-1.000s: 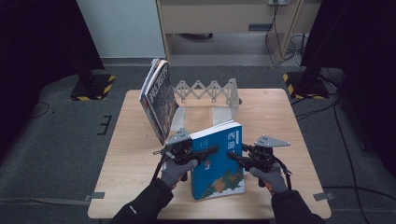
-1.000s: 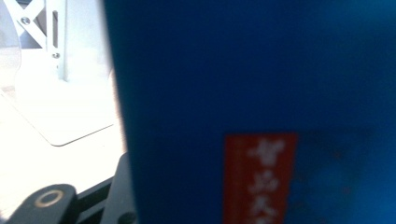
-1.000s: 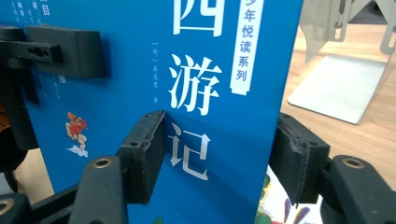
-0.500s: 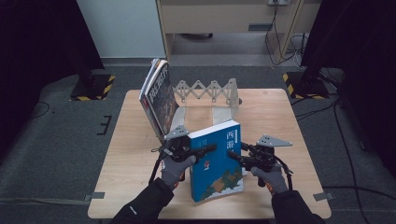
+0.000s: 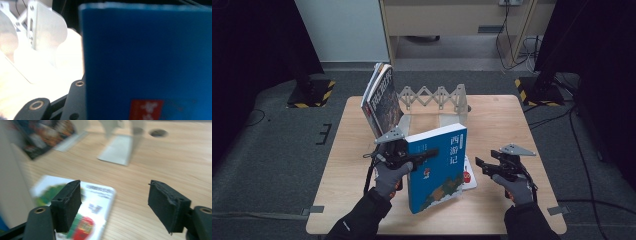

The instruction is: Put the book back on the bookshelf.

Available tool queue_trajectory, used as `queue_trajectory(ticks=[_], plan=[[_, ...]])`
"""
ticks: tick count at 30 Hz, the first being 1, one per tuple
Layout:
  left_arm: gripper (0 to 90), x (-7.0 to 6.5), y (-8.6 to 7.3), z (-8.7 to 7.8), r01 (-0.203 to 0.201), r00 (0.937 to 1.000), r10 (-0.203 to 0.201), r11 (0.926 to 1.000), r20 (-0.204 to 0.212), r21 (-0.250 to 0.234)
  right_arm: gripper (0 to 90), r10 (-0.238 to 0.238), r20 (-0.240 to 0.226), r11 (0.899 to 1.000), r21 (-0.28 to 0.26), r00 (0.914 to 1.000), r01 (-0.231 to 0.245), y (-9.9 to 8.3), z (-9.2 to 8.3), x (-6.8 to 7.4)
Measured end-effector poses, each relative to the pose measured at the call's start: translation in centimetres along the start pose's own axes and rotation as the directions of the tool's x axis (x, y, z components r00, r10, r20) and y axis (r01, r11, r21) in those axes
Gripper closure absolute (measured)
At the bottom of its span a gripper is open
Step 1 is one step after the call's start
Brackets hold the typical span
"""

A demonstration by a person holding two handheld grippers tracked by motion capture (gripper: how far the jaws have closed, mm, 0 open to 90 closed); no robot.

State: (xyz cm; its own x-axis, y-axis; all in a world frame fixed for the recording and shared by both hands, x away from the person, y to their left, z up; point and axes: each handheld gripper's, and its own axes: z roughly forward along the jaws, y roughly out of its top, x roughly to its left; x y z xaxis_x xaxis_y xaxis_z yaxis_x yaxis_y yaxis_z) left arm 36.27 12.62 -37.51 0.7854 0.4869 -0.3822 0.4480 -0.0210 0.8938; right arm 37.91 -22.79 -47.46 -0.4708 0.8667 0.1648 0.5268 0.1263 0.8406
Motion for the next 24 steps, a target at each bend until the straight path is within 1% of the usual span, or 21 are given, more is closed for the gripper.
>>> queue_trajectory(ticks=[1,3,4,5,6,7,9,10,11,13,16,19,20,21,24], plan=[[60.2,-0.1,0.3,-0.3,-0.006,1.0000,0.006,0.9999,-0.007,-0.009,25.2,0.003,0.023,1.000,0.011,0.9997,-0.003,-0.2,0.1,-0.4],[60.2,-0.1,0.8,-1.0,-0.009,0.9998,0.008,0.9995,-0.019,-0.030,23.0,-0.005,0.071,0.999,0.040,0.9974,0.002,-0.5,0.3,-1.0],[60.2,0.0,1.1,-1.4,-0.008,0.9997,0.007,0.9991,-0.024,-0.041,22.0,-0.004,0.086,0.999,0.045,0.9963,0.000,-0.7,0.4,-1.1],[60.1,0.1,1.3,-1.7,-0.003,0.9995,0.001,0.9986,-0.033,-0.052,19.9,-0.010,0.109,0.998,0.066,0.9940,0.003,-0.9,0.5,-1.5],[60.1,0.2,1.5,-1.9,-0.001,0.9992,-0.001,0.9984,-0.041,-0.056,17.9,-0.016,0.131,0.997,0.075,0.9912,0.006,-1.1,0.7,-1.7],[60.1,0.3,1.7,-2.2,-0.004,0.9985,0.001,0.9980,-0.055,-0.064,17.0,-0.020,0.141,0.996,0.085,0.9898,0.008,-1.2,0.8,-1.8],[60.1,0.4,2.0,-2.4,-0.018,0.9969,0.013,0.9976,-0.077,-0.068,14.8,-0.017,0.181,0.992,0.122,0.9833,-0.006,-1.7,1.2,-2.4],[60.0,0.5,2.3,-2.5,-0.025,0.9955,0.018,0.9974,-0.093,-0.068,13.8,-0.021,0.189,0.991,0.137,0.9817,-0.006,-1.8,1.3,-2.6],[60.0,0.5,2.4,-2.6,-0.027,0.9946,0.020,0.9975,-0.102,-0.066,12.7,-0.021,0.207,0.987,0.160,0.9781,-0.013,-2.1,1.5,-2.9],[60.0,0.7,2.8,-2.6,-0.034,0.9923,0.026,0.9970,-0.121,-0.069,11.5,-0.025,0.227,0.983,0.181,0.9736,-0.017,-2.4,1.7,-3.2],[60.1,1.3,3.4,-2.7,-0.034,0.9887,0.022,0.9963,-0.148,-0.079,10.6,-0.030,0.240,0.976,0.215,0.9703,-0.023,-2.9,2.0,-3.8],[60.1,1.8,4.2,-2.6,-0.047,0.9827,0.030,0.9947,-0.183,-0.091,9.8,-0.040,0.250,0.973,0.232,0.9675,-0.020,-3.1,2.3,-3.9],[60.1,1.9,4.6,-2.6,-0.057,0.9784,0.037,0.9940,-0.203,-0.093,9.6,-0.047,0.253,0.971,0.237,0.9664,-0.015,-3.2,2.4,-3.9],[60.1,2.0,4.9,-2.5,-0.062,0.9759,0.041,0.9935,-0.214,-0.095,9.4,-0.055,0.250,0.970,0.244,0.9666,-0.008,-3.2,2.5,-3.9],[60.0,2.2,6.1,-2.5,-0.098,0.9611,0.069,0.9907,-0.267,-0.094,8.8,-0.072,0.256,0.966,0.258,0.9639,0.004,-3.4,2.7,-4.1]])
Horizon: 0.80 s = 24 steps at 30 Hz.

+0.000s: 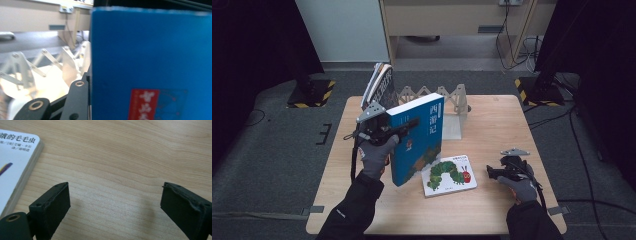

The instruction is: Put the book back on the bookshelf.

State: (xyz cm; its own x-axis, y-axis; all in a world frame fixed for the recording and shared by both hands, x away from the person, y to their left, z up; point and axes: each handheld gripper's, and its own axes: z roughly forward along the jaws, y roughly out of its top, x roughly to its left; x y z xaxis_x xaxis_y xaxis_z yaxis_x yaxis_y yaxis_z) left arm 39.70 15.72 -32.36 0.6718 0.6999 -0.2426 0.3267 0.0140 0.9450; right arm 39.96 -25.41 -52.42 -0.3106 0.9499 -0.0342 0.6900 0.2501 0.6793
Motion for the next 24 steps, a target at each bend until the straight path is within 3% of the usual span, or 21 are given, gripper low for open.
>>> queue_trajectory(ticks=[4,8,13,18,24], plan=[[60.0,0.4,1.2,0.3,-0.015,0.9984,0.014,0.9998,-0.054,-0.013,8.4,-0.015,0.018,1.000,0.023,0.9997,0.015,-0.2,0.4,-0.2],[60.0,0.8,2.1,1.0,-0.018,0.9956,0.016,0.9995,-0.093,-0.027,6.0,0.001,0.019,1.000,0.021,0.9998,-0.002,-0.3,0.7,-0.4],[60.1,1.7,2.7,2.3,-0.003,0.9931,-0.001,0.9995,-0.117,-0.032,5.3,0.025,0.004,1.000,0.011,0.9997,-0.025,-0.5,0.8,-0.6],[60.0,2.2,2.8,3.7,-0.015,0.9885,0.013,0.9998,-0.151,-0.011,4.1,0.045,-0.005,0.999,0.009,0.9990,-0.045,-0.6,0.9,-0.8],[60.0,3.3,3.1,5.0,0.025,0.9870,-0.028,0.9995,-0.158,-0.022,3.0,0.046,-0.006,0.999,-0.021,0.9989,-0.046,-0.9,1.0,-0.7]])
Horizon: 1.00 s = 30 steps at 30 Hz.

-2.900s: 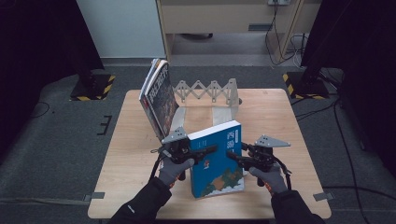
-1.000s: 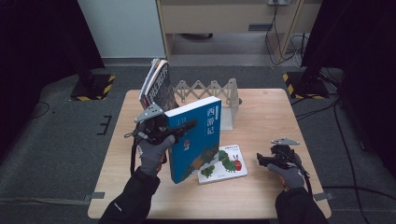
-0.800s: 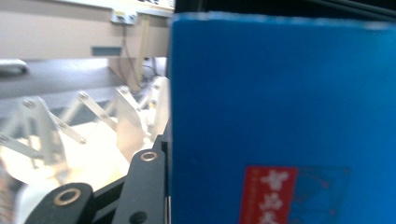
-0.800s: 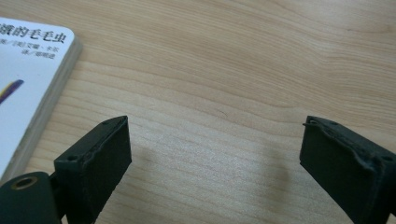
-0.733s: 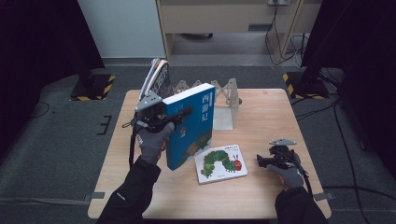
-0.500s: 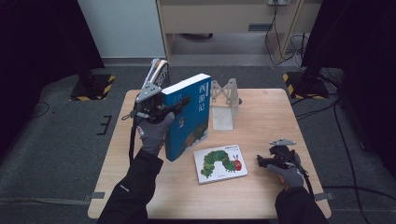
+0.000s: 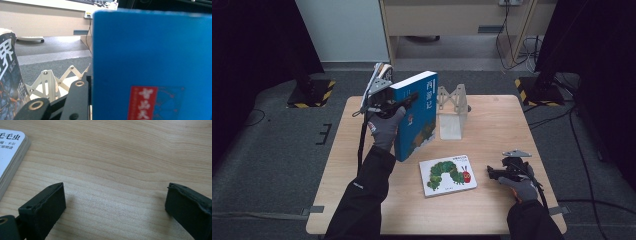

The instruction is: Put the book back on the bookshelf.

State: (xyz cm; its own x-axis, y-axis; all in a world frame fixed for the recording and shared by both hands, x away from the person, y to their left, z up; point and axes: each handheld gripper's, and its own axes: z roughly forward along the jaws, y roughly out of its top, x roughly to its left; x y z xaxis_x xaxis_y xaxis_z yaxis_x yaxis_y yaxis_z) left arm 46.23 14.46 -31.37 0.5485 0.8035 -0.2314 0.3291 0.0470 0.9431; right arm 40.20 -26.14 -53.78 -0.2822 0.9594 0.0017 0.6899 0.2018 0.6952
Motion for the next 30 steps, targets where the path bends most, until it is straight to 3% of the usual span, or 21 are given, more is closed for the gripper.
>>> queue_trajectory(ticks=[8,20,24,30], plan=[[60.0,1.0,1.0,2.0,-0.015,0.9977,0.014,0.9999,-0.066,-0.005,2.6,-0.004,-0.001,1.000,-0.020,1.0000,0.004,-0.2,0.1,-0.1],[59.9,2.6,0.9,4.8,0.016,0.9925,-0.017,0.9998,-0.121,-0.010,2.6,-0.004,-0.001,1.000,-0.020,1.0000,0.004,-0.2,0.1,-0.1],[59.9,2.3,0.9,6.0,-0.018,0.9903,0.017,0.9998,-0.138,-0.006,2.6,-0.004,-0.001,1.000,-0.020,1.0000,0.004,-0.2,0.1,-0.1],[59.9,2.7,0.4,7.5,0.016,0.9882,-0.020,0.9994,-0.152,-0.029,2.7,-0.004,-0.002,1.000,-0.020,1.0000,0.004,-0.2,0.1,-0.1]])
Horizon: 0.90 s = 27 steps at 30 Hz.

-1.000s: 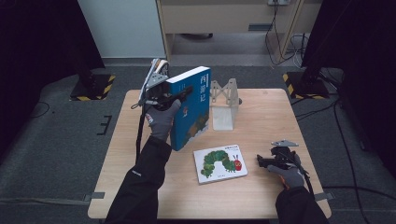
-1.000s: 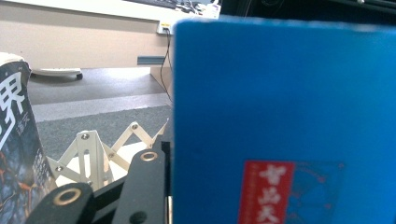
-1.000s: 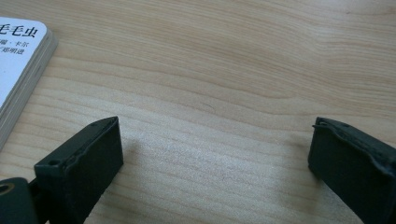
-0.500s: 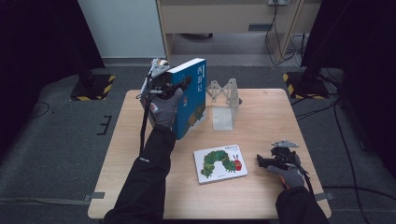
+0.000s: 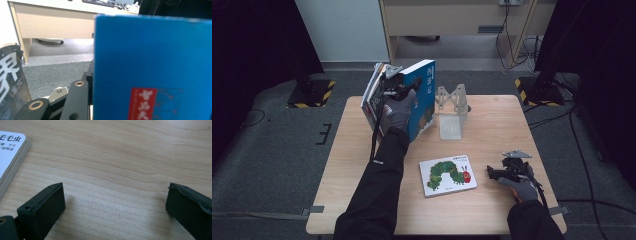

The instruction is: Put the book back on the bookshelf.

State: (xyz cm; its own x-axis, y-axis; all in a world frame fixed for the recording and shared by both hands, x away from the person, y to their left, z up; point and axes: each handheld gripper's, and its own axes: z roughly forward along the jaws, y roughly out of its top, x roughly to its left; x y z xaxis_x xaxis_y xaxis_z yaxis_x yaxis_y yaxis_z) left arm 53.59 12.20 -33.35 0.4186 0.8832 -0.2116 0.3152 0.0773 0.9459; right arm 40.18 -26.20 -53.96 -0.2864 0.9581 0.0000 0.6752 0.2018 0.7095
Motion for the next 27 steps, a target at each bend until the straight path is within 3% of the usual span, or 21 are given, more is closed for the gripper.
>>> queue_trajectory(ticks=[11,17,27], plan=[[59.7,-0.7,-1.0,2.3,-0.032,0.9995,0.032,0.9988,0.005,0.038,2.7,-0.001,-0.001,1.000,0.000,1.0000,0.001,0.0,0.0,0.0],[59.5,-0.6,-2.0,3.0,-0.016,0.9997,0.017,0.9989,-0.018,0.044,2.7,0.000,-0.001,1.000,0.000,1.0000,0.000,0.0,0.0,0.0],[59.3,-0.6,-3.6,3.1,-0.022,0.9992,0.023,0.9992,-0.032,0.033,2.7,-0.005,-0.004,1.000,0.001,1.0000,0.005,0.0,0.0,0.0]])
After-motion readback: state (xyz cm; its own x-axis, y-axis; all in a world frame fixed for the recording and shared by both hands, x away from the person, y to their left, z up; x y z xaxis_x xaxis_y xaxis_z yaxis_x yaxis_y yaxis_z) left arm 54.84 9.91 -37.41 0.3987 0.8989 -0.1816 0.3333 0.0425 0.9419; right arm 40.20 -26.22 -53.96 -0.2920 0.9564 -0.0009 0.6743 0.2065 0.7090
